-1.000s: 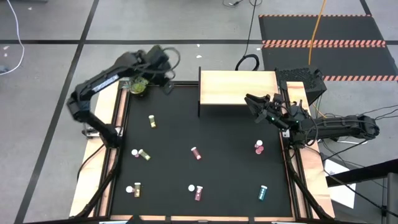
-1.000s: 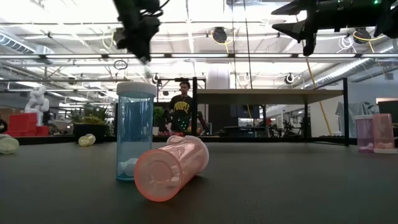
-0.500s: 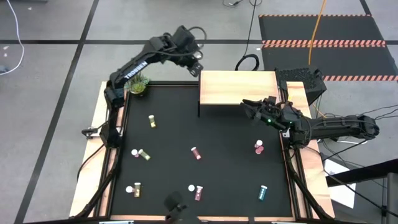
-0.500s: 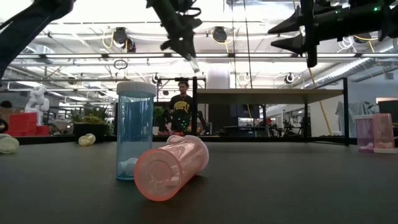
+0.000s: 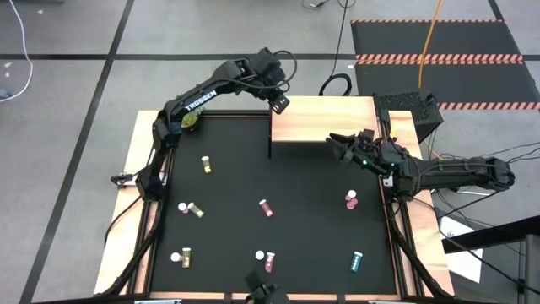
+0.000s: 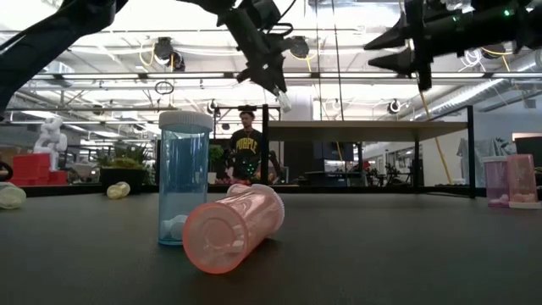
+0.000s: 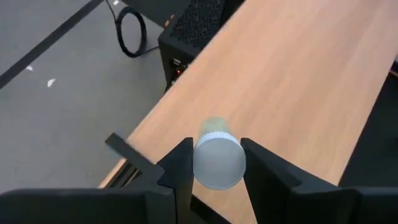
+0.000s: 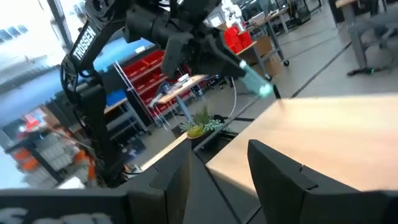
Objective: Pick and place medicine bottles onto shelf by color
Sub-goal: Put the top blue pill bottle on the shelf
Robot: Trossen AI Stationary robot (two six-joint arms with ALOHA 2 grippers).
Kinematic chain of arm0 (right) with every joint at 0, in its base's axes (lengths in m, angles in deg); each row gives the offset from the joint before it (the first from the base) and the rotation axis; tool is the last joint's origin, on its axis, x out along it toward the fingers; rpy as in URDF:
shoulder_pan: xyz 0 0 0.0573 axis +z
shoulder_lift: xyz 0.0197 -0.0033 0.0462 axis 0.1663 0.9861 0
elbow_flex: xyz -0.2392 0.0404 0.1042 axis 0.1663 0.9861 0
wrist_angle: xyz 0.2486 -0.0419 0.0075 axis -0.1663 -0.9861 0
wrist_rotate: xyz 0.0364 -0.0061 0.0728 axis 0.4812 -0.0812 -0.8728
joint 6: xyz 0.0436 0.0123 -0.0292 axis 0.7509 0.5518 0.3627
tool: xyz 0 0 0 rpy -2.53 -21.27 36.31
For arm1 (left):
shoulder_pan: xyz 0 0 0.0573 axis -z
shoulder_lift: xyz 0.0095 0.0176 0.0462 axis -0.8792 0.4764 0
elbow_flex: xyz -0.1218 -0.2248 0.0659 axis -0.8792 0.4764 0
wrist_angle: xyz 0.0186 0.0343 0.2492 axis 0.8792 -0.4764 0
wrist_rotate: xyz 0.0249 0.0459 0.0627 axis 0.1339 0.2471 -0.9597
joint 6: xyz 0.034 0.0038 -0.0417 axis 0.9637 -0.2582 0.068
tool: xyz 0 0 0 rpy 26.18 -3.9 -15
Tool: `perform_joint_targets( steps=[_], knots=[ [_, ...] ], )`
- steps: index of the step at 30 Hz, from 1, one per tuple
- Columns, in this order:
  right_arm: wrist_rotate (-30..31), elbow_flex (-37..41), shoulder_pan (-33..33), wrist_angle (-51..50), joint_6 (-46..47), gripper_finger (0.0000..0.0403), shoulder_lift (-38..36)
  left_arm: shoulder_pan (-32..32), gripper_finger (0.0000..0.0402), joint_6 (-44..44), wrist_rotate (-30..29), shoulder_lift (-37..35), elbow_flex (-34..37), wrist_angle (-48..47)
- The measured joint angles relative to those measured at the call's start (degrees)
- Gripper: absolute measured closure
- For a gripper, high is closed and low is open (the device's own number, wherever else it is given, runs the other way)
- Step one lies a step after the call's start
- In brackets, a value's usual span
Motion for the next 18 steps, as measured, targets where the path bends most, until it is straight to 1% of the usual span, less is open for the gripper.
perform_joint_targets(
  steps=[2, 4, 6, 8, 11, 14, 15, 18],
  knots=[
    [-1.7, -4.2, -1.3, -4.6, -3.9, 0.0248, 0.9, 0.5, 0.0277, 1.1, 0.3, -1.0, -0.3, -0.9],
    [-2.6, -10.2, -2.8, -11.8, -9.1, 0.0248, 2.7, 1.0, 0.0277, 2.1, 0.5, -2.6, -0.6, -1.2],
    [-3.5, -17.0, -4.4, -19.0, -14.9, 0.0246, 5.8, 1.4, 0.0276, 3.5, 0.9, -4.1, -0.7, -2.3],
    [-4.5, -23.0, -5.9, -23.7, -20.8, 0.024, 9.7, 1.7, 0.0276, 5.2, 2.3, -5.1, -0.6, -4.1],
    [-10.2, -30.6, -8.4, -26.2, -27.2, 0.0221, 16.0, 3.0, 0.0276, 6.9, 5.4, -6.8, -0.6, -5.4],
    [-16.1, -36.4, -10.0, -26.4, -29.4, 0.0196, 22.2, 4.5, 0.0276, 8.1, 7.6, -8.5, -0.6, -6.5],
    [-17.1, -37.7, -10.3, -26.5, -30.0, 0.0188, 23.9, 5.1, 0.0276, 8.5, 7.8, -8.8, -0.6, -6.8],
    [-17.1, -40.6, -10.4, -27.2, -31.1, 0.0171, 27.1, 6.6, 0.0275, 9.3, 7.7, -9.5, -0.6, -7.6]
  ],
)
